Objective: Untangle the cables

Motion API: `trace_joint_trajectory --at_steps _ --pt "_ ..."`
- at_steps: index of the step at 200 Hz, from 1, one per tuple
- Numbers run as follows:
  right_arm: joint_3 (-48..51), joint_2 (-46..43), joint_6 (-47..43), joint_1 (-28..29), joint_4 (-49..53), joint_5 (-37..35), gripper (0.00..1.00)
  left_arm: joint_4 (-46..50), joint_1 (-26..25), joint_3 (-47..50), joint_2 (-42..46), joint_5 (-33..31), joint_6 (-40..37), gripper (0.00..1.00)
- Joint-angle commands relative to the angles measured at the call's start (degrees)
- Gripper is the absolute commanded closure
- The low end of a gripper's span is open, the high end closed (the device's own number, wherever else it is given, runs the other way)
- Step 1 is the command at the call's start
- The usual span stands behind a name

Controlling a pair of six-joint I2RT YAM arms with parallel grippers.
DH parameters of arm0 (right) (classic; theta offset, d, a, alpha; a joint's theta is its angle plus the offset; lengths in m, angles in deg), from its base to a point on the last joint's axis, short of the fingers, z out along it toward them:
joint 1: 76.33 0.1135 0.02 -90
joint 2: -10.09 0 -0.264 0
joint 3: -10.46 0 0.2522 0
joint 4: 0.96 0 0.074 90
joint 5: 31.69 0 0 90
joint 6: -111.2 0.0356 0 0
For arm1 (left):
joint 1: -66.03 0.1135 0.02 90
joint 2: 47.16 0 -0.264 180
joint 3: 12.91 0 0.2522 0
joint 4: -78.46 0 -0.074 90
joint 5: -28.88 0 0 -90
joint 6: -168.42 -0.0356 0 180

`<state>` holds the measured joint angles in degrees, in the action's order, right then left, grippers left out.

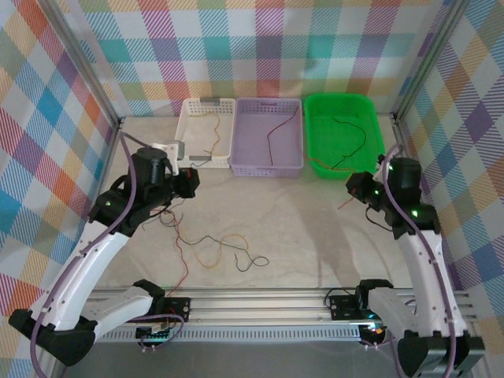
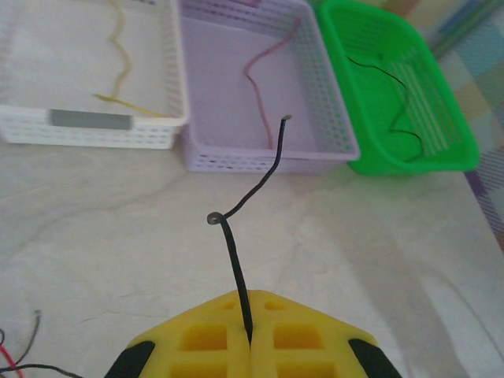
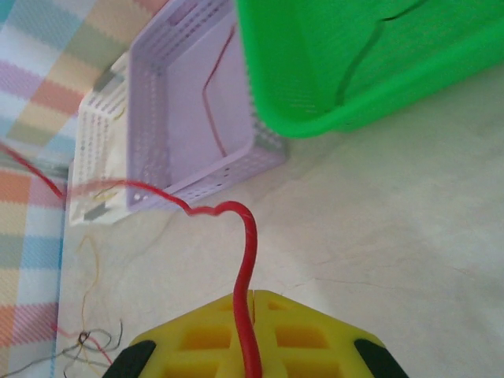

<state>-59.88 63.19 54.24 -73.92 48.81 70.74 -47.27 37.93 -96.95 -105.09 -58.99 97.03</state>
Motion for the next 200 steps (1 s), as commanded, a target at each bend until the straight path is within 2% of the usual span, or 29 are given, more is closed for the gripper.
trace_joint_trajectory --at_steps 1,32,57,106,158,200 --pt "-3.4 5.6 0.2 3.4 -3.8 -6.0 1.0 -4.8 -3.1 -3.1 -1.2 3.3 -0.9 1.0" --pt "-12.7 18.6 -2.3 9.3 -3.8 -9.0 1.0 -7.9 -6.6 -4.1 -3.0 5.4 -2.2 1.0" --pt "-21.0 28.0 -4.5 10.8 -2.0 -12.5 1.0 -9.1 -7.9 -4.8 -3.8 6.5 -3.8 1.0" --pt "-37.0 44.9 -7.5 13.1 3.2 -16.7 1.0 -9.2 -8.2 -5.0 -3.6 7.1 -6.1 1.0" --pt "-60.2 64.1 -10.5 15.5 15.1 -20.9 1.0 -9.1 -8.3 -4.3 -4.1 7.0 -6.5 1.0" --pt "-76.3 76.3 -11.8 18.1 21.4 -24.5 1.0 -8.8 -8.3 -4.4 -3.9 7.0 -6.6 1.0"
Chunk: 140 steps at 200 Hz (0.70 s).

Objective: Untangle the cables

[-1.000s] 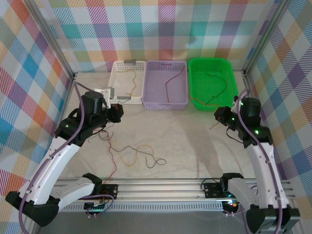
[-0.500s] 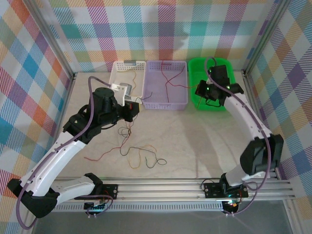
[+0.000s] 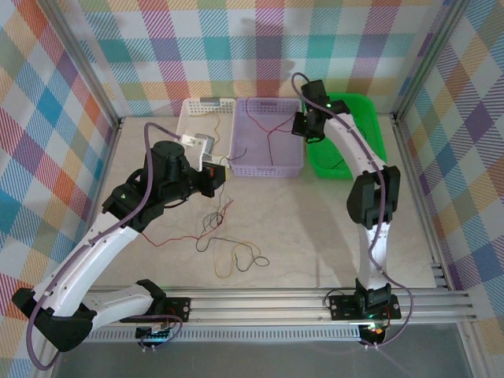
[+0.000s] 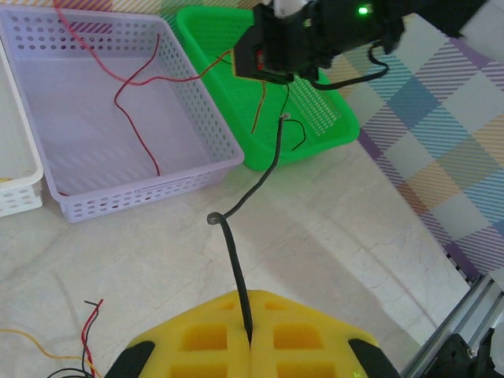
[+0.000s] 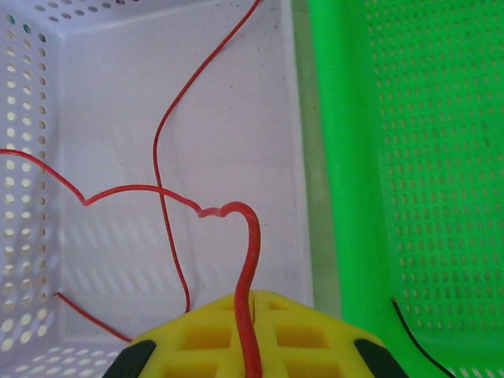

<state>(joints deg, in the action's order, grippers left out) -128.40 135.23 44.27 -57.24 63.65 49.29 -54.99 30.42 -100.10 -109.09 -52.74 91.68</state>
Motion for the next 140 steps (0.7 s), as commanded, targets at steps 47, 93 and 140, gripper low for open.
trace_joint_trajectory --at_steps 47,93,140 --pt "-27.3 18.1 -2.9 4.0 13.1 -3.3 1.0 -1.4 -0.7 -0.7 0.4 1.0 -1.0 1.0" --pt "-28.2 22.9 -1.9 4.1 12.7 -1.4 1.0 -1.2 -0.8 -0.5 0.8 0.8 -1.2 1.0" --pt "-26.0 23.6 -1.7 4.4 11.9 -1.3 1.0 -1.5 -0.8 -0.4 0.4 1.3 -1.0 1.0"
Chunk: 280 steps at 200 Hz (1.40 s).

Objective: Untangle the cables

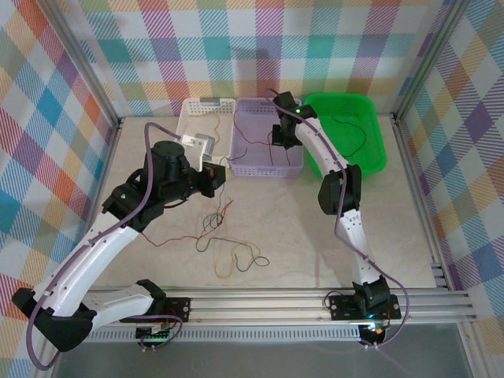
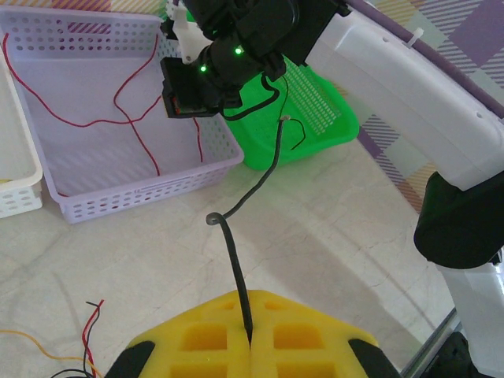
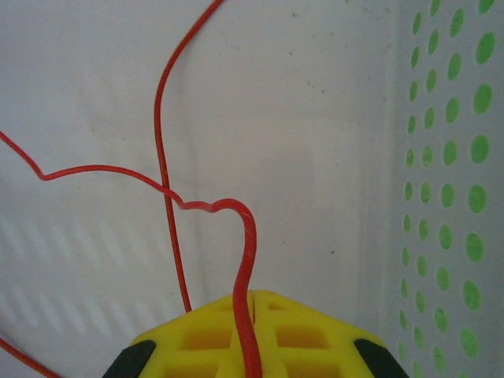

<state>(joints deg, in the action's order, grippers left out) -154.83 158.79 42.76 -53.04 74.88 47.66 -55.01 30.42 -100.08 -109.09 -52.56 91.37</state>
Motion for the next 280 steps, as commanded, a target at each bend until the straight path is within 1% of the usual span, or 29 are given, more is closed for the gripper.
trace_joint_trajectory --at_steps 1,54,68,86,114,132,141,168,188,211,222,233,243,252,272,280 --pt "0.4 0.1 -0.2 0.2 0.7 0.4 1.0 -1.4 -0.8 -0.4 0.4 1.1 -0.7 1.0" --pt "-0.3 3.2 -0.9 0.2 0.8 -0.2 1.0 -1.3 -0.8 -0.6 -0.1 1.4 -0.6 1.0" --pt "-0.6 3.8 -1.0 0.2 1.2 -0.8 0.96 -1.2 -0.8 -0.6 -0.3 1.4 -0.6 1.0" --pt "-0.6 3.3 -1.1 0.2 1.4 -2.2 0.86 -1.3 -0.8 -0.6 -0.4 1.4 -0.6 1.0" --pt "-0.3 0.2 -1.4 0.3 -0.4 -2.4 0.64 -2.2 -0.8 -0.5 -0.6 2.7 -0.3 1.0" --pt "1.8 -3.9 -2.9 0.7 -3.3 -2.4 0.51 -2.7 -0.8 -0.5 -0.8 3.3 0.1 1.0" --pt "3.0 -6.4 -3.7 1.0 -4.8 -2.6 0.47 -3.0 -0.9 -0.4 -0.8 3.6 0.1 1.0" --pt "7.7 -15.2 -4.6 1.3 -7.9 -2.8 0.41 -4.3 -0.8 -0.2 -0.3 3.1 1.0 1.0" --pt "17.6 -24.9 -4.6 1.3 -12.6 -0.9 0.37 -5.5 -0.9 0.3 0.4 1.7 2.2 1.0" --pt "36.1 -38.4 -4.2 1.3 -23.0 4.2 0.31 -8.5 -0.9 1.5 1.8 1.0 4.8 1.0" --pt "43.0 -43.2 -4.0 1.3 -26.3 6.9 0.28 -10.1 -0.9 2.0 2.2 0.9 5.9 1.0" --pt "47.1 -46.4 -3.8 1.3 -25.9 9.0 0.29 -11.1 -0.9 2.3 2.4 0.7 7.2 1.0" --pt "52.5 -49.7 -3.3 1.3 -27.2 12.5 0.29 -12.3 -0.9 2.7 2.6 0.8 8.2 1.0" --pt "59.5 -53.8 -2.4 1.4 -30.3 16.2 0.3 -13.6 -0.9 3.0 2.8 1.1 9.5 1.0" --pt "76.1 -63.1 0.9 2.0 -40.8 23.5 0.3 -16.3 -0.9 3.8 3.3 1.7 12.2 1.0" --pt "81.8 -66.2 1.7 2.6 -44.2 25.4 0.3 -19.2 -0.9 4.1 3.8 1.6 13.2 1.0"
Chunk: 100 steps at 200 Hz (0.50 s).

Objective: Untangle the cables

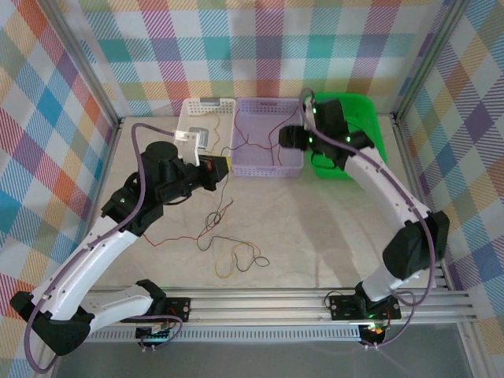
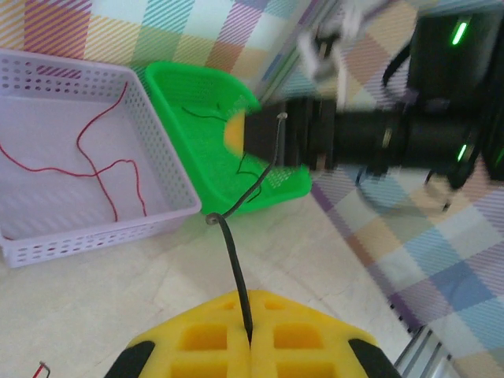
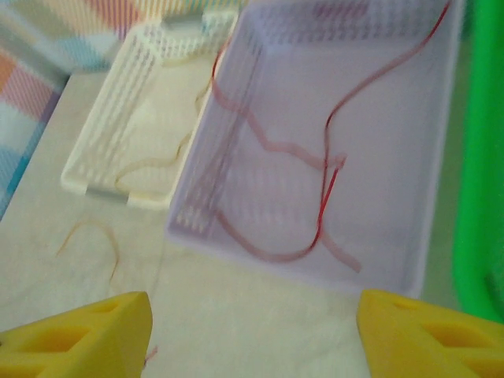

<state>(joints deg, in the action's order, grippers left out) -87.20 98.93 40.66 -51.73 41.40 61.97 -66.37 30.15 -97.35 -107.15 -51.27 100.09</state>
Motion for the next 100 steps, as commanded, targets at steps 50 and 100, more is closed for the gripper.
trace_joint_trajectory --at_steps 50,100 --pt "37.8 -11.8 5.6 12.7 -31.6 17.5 0.29 -15.7 -0.8 4.2 5.7 0.7 9.8 1.0" --pt "42.5 -1.3 11.4 21.2 -50.1 18.3 0.3 -16.0 -0.9 4.5 7.7 -0.4 10.2 1.0"
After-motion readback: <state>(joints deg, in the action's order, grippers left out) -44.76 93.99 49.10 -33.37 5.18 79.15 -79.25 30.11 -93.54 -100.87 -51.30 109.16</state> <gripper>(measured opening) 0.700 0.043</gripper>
